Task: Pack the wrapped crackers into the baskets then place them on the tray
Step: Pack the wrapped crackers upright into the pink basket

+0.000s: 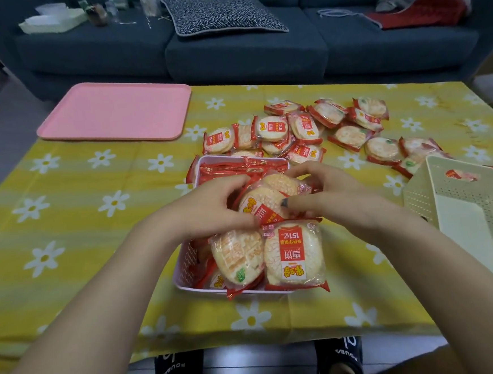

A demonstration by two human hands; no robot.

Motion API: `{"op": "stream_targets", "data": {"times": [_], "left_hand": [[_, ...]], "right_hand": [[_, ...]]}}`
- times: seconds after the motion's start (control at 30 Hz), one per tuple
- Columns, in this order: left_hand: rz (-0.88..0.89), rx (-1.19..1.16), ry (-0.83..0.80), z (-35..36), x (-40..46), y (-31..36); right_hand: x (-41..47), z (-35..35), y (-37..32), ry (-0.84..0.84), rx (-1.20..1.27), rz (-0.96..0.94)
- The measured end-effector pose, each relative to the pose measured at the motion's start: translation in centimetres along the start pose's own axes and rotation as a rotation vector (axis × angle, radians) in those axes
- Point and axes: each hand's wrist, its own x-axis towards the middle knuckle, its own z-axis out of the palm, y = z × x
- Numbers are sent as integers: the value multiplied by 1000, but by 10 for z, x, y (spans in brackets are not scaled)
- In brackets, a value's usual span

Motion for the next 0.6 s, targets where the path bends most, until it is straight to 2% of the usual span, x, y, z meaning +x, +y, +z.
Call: {"op": "stream_targets", "data": {"times": [0.13,0.3,0.4,0.6], "left_hand": [[-13,56,-18,-5,-5,5],[-47,10,-40,-15,-9,6],[-39,47,25,-10,-6,5],[106,42,171,-4,1,8]], "right_hand": [[0,4,-1,40,-94,-59],[1,8,1,47,-107,-79],[1,9,2,59,-119,-72],[0,-1,0,106,-33,-53]]}}
